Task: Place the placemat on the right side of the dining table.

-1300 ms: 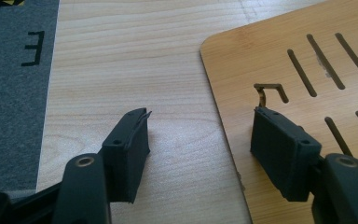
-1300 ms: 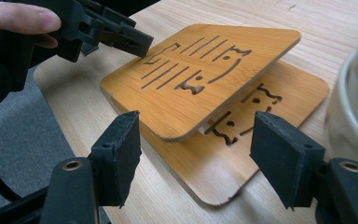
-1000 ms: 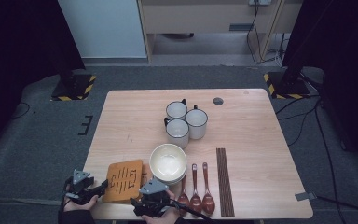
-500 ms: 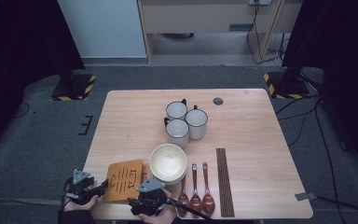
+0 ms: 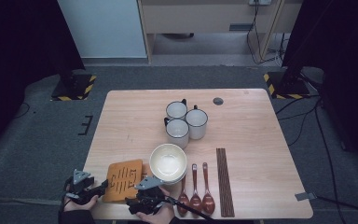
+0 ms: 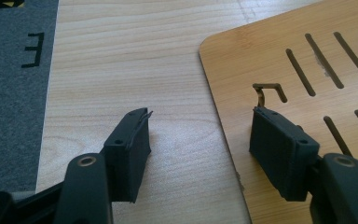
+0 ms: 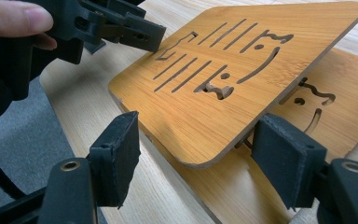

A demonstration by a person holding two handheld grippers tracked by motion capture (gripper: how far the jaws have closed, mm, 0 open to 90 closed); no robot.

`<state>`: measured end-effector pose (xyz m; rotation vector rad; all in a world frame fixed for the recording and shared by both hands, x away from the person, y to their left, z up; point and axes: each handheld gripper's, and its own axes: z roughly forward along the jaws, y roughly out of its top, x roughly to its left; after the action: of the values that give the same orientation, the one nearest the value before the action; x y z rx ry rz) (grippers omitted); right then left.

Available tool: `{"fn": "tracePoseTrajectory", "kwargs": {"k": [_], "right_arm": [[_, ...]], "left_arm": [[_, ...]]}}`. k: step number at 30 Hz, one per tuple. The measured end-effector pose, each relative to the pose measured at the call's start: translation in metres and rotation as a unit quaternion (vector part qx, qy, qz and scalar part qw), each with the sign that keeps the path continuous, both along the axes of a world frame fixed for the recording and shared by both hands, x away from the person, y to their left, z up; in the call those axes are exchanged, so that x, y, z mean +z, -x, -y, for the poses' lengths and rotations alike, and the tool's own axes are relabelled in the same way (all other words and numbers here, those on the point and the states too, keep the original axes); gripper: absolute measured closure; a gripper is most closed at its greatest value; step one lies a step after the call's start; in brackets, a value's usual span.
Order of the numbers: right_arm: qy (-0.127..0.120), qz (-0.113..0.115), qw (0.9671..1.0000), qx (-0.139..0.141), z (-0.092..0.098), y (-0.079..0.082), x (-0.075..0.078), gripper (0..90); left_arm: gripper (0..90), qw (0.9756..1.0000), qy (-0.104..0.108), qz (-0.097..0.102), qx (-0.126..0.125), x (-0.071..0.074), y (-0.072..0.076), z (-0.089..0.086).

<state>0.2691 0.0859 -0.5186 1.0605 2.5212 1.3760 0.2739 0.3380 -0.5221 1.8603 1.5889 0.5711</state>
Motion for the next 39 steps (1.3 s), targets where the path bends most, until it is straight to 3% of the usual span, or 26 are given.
{"fn": "tracePoseTrajectory", "kwargs": {"k": [11,18,22,30,39], "right_arm": [[0.000,-0.007,1.0000,-0.007,-0.001,-0.004,-0.001,34.3],[0.000,-0.024,0.9997,-0.003,-0.003,-0.005,-0.007,35.1],[-0.009,-0.024,0.9997,-0.004,-0.003,-0.006,-0.004,35.8],[-0.035,-0.021,0.9991,-0.013,0.000,-0.006,0.003,45.8],[-0.047,-0.047,0.9977,-0.009,-0.002,-0.011,0.003,48.3]], "left_arm": [[38.2,1.0000,0.001,0.000,0.002,0.000,0.000,-0.001],[38.1,1.0000,0.002,0.001,-0.001,-0.001,0.000,-0.001],[38.1,1.0000,0.003,0.002,-0.001,-0.001,0.000,-0.001],[38.0,1.0000,0.003,0.005,-0.001,0.000,0.000,-0.001],[38.1,1.0000,0.003,0.008,0.003,-0.001,0.001,-0.001]]}}
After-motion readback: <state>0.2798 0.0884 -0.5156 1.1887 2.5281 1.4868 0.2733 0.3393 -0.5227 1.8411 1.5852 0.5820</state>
